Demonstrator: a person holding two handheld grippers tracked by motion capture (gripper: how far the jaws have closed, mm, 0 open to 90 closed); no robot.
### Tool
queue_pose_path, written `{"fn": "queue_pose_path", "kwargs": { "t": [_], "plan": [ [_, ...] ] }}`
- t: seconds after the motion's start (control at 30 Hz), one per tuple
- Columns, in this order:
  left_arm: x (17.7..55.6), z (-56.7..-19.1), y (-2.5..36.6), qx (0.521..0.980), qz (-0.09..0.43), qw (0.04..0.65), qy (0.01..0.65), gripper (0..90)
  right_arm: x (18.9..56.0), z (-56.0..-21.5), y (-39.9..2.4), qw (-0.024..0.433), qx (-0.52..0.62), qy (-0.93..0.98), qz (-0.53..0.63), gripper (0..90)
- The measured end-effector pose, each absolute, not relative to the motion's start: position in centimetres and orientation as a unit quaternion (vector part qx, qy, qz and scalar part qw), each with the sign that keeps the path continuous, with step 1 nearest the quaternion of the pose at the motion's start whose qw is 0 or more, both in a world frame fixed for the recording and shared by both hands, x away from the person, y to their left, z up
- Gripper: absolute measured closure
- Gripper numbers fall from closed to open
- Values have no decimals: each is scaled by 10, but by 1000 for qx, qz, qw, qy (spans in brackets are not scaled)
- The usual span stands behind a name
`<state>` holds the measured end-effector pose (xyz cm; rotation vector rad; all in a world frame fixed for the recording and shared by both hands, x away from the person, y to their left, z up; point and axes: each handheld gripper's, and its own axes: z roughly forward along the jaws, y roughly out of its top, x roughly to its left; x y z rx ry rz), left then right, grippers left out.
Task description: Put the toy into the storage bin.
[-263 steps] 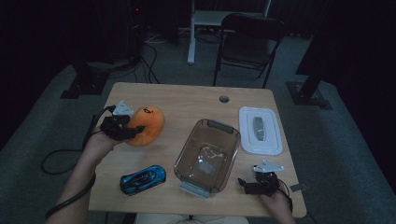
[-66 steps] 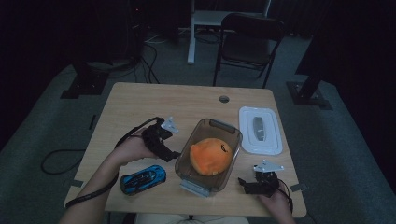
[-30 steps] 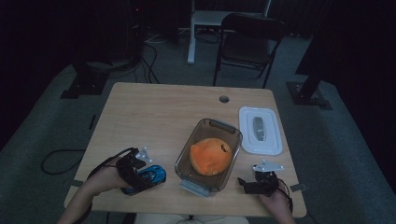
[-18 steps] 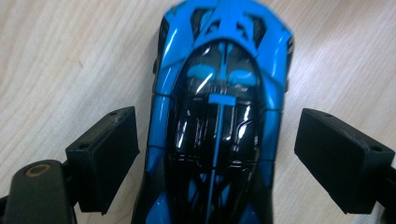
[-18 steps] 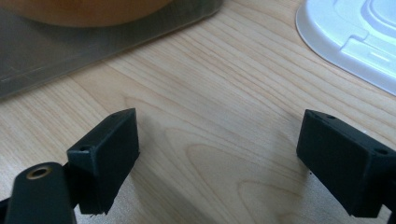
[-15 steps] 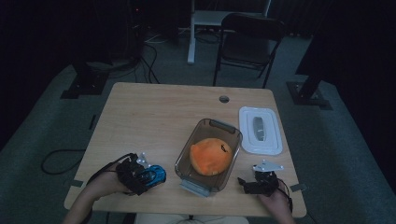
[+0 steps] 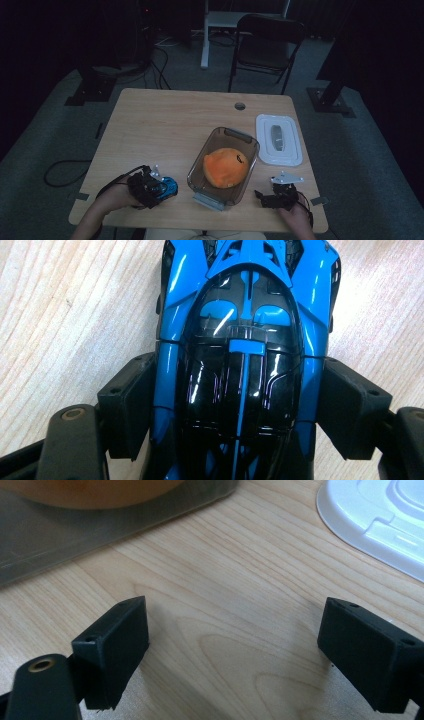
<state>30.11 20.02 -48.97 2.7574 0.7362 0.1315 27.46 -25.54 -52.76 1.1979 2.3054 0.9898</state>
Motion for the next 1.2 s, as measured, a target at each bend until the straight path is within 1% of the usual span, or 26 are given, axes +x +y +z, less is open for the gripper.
{"fn": "queue_pose_path", "kwargs": {
  "t": [0.33, 0.53, 0.67, 0.8, 0.97, 1.1, 1.2],
  "plan": [
    [303, -489, 199, 955, 44, 141, 259, 261, 275, -527, -255, 180, 426, 815, 349, 125],
    [308, -487, 199, 953, 56, 134, 264, 265, 277, -526, -254, 176, 427, 819, 341, 125],
    [313, -486, 201, 953, 55, 129, 270, 266, 279, -523, -250, 173, 425, 824, 333, 127],
    [315, -484, 201, 952, 55, 129, 271, 266, 278, -517, -246, 161, 423, 815, 362, 127],
    [317, -479, 203, 951, 57, 135, 273, 265, 276, -517, -226, 141, 394, 831, 366, 127],
    [317, -475, 205, 951, 59, 135, 272, 266, 275, -518, -212, 135, 382, 837, 368, 127],
    [319, -473, 207, 948, 61, 136, 280, 266, 276, -520, -200, 141, 377, 844, 355, 127]
  ]
}}
